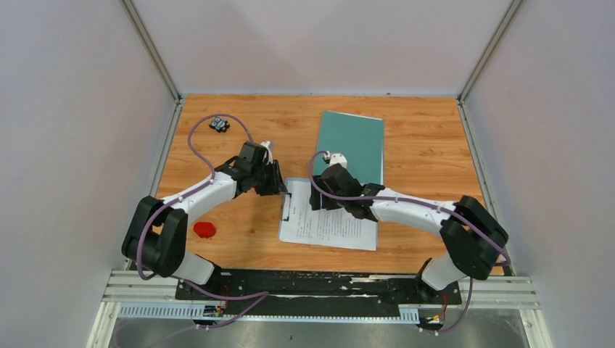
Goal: Put the files into the folder
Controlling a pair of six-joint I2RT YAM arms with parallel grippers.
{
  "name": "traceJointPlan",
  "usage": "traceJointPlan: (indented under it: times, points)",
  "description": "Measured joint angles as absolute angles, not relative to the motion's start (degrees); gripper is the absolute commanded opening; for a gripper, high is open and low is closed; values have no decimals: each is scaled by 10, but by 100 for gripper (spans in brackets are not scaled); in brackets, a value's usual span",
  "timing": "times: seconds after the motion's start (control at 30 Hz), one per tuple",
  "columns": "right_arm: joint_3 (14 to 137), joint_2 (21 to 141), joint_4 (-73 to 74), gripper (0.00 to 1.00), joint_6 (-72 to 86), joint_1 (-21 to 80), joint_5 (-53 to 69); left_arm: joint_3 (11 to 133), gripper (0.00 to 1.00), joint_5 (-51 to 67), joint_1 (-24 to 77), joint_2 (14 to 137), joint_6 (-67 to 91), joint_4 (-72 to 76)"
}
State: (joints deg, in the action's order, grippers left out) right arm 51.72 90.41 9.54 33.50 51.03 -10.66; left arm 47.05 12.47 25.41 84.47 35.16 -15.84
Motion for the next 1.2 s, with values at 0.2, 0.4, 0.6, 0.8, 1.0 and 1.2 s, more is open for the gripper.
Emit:
traceJointPlan:
  times: [0.2,0.4,0.6,0.8,1.0,1.2]
  points:
    - [447,784,139,75,308,439,-84,525,55,105,254,801,313,-204]
    - [368,718,183,76,281,309,-59,530,60,93,254,789,288,-224]
    - [340,731,175,72,249,198,10,592,52,73,254,880,271,-229]
    - [369,805,114,66,226,170,63,677,45,59,254,992,263,-213]
    - [379,836,70,54,210,168,109,711,34,66,254,1060,253,-207]
    - [360,830,55,52,214,186,156,700,28,85,254,1073,252,-205]
